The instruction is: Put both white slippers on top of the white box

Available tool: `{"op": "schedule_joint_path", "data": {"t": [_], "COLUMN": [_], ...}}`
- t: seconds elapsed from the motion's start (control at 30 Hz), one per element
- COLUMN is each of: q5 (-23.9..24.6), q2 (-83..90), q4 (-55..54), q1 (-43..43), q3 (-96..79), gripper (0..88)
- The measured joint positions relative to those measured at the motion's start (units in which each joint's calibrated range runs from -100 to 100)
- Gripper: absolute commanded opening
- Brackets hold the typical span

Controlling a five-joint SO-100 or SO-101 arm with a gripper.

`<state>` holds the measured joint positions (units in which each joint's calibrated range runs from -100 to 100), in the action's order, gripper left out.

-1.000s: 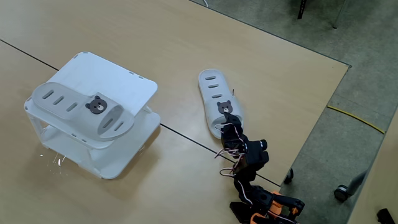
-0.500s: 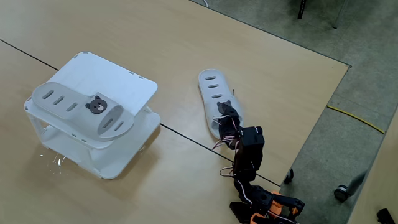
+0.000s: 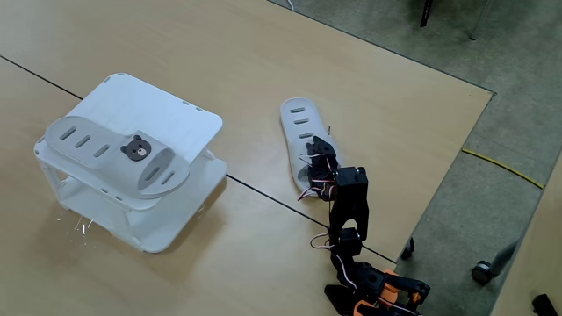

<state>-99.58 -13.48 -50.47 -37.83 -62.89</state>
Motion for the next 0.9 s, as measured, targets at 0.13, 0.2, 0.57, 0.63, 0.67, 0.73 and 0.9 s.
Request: {"op": "schedule_joint_path", "data": {"t": [0.13, 0.2, 0.57, 0.63, 0.67, 0.73, 0.9], "q5": [0.0, 0.0, 0.0, 0.0, 0.0, 0.0, 0.0], "q2": [-1.81, -2.47, -1.07, 1.07, 2.72, 6.68, 18.97], "q4": [0.0, 0.0, 0.09, 2.75, 5.06, 10.21, 27.3], "q1": [-0.52, -0.52, -1.05, -0.45, -0.52, -0.52, -0.22], "q3": [0.81, 1.53, 5.75, 7.28, 8.18, 10.24, 18.06], "gripper": [15.3, 0.4, 0.7, 0.7, 0.7, 0.7, 0.8]}}
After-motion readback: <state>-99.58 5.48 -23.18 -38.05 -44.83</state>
